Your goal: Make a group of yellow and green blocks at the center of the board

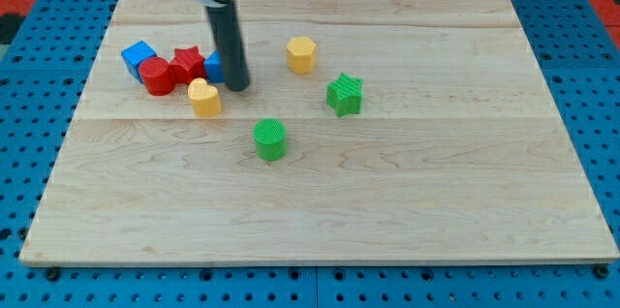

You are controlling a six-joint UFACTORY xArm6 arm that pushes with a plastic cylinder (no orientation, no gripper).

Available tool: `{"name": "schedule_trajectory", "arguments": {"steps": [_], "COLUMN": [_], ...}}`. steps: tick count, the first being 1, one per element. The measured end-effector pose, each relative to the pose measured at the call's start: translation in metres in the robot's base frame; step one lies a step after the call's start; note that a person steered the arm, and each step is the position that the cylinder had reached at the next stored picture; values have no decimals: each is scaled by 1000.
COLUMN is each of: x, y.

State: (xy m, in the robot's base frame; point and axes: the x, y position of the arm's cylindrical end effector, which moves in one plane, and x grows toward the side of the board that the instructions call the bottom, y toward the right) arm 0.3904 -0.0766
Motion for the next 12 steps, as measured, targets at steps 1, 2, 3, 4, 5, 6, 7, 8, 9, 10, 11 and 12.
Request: {"name": "schedule_trajectory", "arguments": {"steps": [1,2,3,4,5,6,7,8,9,10,11,12], "x": [-1,18,25,25,25,54,102,128,137,139,140,143], "y": [11,-46,-67,-67,-67,-67,-71,-125,-172,-202,-219,-220]}}
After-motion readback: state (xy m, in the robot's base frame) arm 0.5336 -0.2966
